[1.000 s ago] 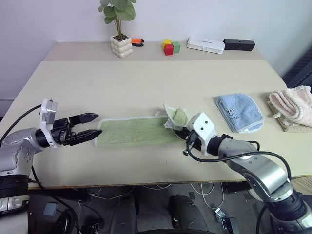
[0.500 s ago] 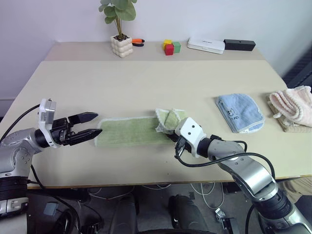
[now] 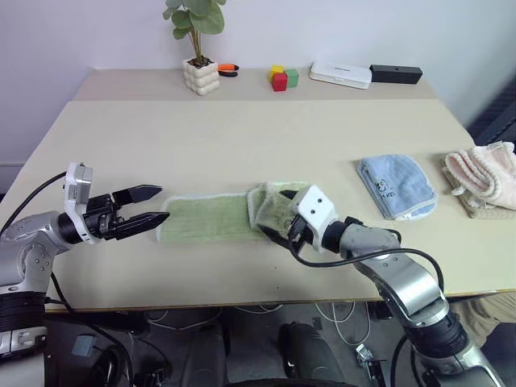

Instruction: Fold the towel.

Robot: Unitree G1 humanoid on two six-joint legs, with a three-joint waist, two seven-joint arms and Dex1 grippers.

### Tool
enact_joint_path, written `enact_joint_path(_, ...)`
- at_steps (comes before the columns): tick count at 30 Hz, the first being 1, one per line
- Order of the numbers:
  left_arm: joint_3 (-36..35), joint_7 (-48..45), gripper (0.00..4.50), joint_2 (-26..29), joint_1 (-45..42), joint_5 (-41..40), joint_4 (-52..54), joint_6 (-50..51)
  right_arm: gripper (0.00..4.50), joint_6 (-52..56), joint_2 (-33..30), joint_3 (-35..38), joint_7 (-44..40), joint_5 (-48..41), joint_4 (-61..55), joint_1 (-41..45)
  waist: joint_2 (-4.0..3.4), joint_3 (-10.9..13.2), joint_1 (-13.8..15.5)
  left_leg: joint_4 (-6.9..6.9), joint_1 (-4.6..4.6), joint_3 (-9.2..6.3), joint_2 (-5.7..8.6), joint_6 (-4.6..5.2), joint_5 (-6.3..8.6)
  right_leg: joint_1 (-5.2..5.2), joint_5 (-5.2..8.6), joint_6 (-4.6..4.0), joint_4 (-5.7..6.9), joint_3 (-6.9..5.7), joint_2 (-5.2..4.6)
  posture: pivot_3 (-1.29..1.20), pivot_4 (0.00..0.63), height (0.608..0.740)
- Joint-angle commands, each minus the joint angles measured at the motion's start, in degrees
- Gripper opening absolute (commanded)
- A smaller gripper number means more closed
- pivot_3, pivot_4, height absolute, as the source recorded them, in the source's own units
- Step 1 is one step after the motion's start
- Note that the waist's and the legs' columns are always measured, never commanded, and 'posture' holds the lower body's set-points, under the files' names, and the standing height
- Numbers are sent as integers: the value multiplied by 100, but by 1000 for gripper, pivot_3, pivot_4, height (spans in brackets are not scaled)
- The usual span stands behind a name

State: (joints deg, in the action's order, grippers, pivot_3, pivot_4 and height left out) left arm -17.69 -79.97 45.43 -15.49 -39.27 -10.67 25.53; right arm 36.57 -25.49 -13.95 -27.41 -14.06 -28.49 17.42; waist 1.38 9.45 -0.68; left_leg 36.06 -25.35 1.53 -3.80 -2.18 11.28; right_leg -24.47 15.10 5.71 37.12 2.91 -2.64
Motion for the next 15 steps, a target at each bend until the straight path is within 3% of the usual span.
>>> enact_joint_path(1,-141,-88,4500,159,-143,25,-115,-144,4450,146,229,765,45,-509,-75,399,0,0,5,0,1,0,0,0,0,0,0,0,1,0,0,0,150,740)
enact_joint_path(6,-79,-99,4500,99,-151,-1,-32,-121,4450,79,111,918,138,-247,269,497,0,0,1,-1,0,0,1,0,0,2,0,0,-1,-1,-2,0,150,740)
enact_joint_path(11,-86,-50,4500,14,-84,-43,85,-82,4450,-179,638,1055,825,33,733,269,0,0,-13,-3,1,0,0,0,0,-1,0,-1,1,-1,-1,0,150,740)
enact_joint_path(15,-108,-51,4500,27,-55,-33,119,-70,2634,-458,921,941,893,147,861,14,-1,1,-12,-5,0,0,1,0,0,-1,0,0,3,-1,0,0,150,740)
